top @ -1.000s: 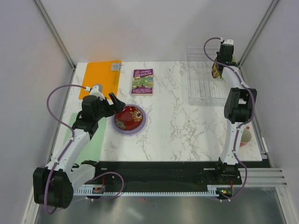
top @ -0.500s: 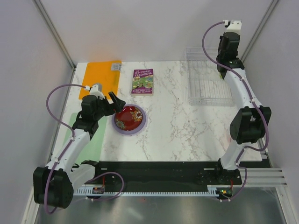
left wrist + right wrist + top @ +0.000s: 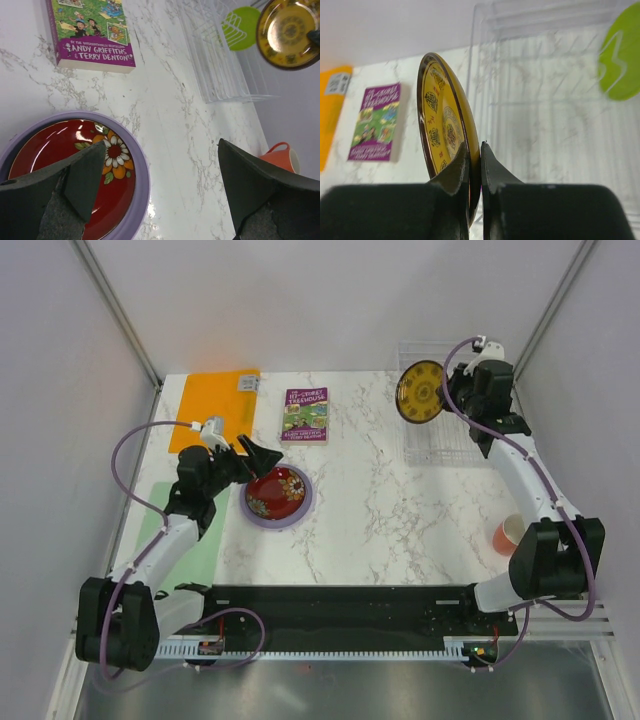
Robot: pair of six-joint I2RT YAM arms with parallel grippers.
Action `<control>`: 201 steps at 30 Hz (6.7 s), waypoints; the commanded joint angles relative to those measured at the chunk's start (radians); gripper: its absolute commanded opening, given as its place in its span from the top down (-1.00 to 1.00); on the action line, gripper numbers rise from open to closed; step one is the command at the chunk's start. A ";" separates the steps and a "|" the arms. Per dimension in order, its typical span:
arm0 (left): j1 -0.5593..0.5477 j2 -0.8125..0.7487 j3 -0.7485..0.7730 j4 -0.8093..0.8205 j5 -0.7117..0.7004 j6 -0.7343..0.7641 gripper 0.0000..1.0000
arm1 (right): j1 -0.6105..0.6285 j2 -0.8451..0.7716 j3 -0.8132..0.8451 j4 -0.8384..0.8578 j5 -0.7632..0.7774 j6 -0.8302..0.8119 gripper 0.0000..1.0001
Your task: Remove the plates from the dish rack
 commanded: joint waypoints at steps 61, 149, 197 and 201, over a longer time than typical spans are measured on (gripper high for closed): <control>-0.372 0.405 0.327 0.155 -0.159 -0.061 0.95 | 0.112 -0.337 -0.387 0.051 -0.334 0.323 -0.35; -0.030 0.164 0.264 -0.508 -0.269 0.125 -1.00 | -0.209 0.870 0.831 -0.150 0.464 -0.200 0.21; -0.311 0.634 0.563 0.276 0.140 -0.194 -0.99 | 0.015 -0.209 -0.133 0.066 0.141 0.120 0.94; -0.334 0.700 0.541 0.417 0.164 -0.280 -1.00 | 0.018 -0.289 -0.233 0.071 -0.006 0.208 0.94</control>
